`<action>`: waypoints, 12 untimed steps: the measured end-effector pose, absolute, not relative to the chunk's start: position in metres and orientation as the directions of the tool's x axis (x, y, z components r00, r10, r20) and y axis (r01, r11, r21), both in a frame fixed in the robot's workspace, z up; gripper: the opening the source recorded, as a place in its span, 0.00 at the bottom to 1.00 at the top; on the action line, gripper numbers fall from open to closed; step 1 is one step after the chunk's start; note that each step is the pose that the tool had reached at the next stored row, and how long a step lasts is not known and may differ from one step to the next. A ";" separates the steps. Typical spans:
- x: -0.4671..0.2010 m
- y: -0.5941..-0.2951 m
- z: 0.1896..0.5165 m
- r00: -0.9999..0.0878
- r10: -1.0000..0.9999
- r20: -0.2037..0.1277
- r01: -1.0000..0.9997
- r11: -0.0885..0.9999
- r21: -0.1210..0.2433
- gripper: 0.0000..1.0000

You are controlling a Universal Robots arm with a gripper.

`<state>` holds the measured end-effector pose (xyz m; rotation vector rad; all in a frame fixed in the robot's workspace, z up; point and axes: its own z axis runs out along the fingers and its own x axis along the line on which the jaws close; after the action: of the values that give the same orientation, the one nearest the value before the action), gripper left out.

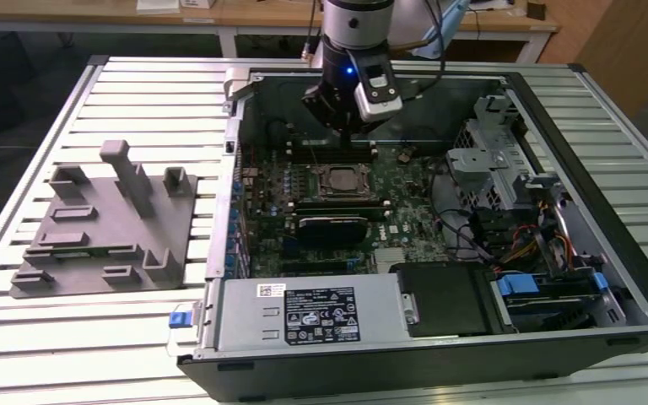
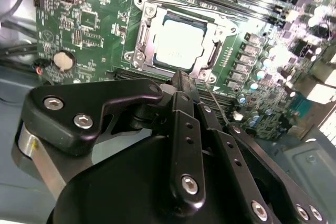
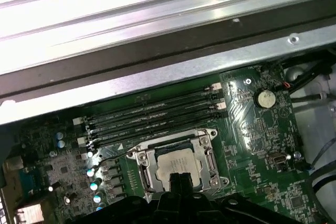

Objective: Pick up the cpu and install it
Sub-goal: 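Install the first cpu locking lever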

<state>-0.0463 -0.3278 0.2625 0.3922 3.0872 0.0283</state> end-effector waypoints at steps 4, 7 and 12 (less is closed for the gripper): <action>-0.046 -0.328 0.262 -0.983 0.183 -0.027 0.183 0.983 0.022 0.11; -0.047 -0.328 0.262 -0.989 0.148 -0.027 0.148 0.989 0.022 0.11; -0.056 -0.328 0.262 -0.989 0.143 -0.027 0.142 0.990 0.022 0.11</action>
<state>-0.0563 -0.3278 0.2621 0.2224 3.1049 0.0308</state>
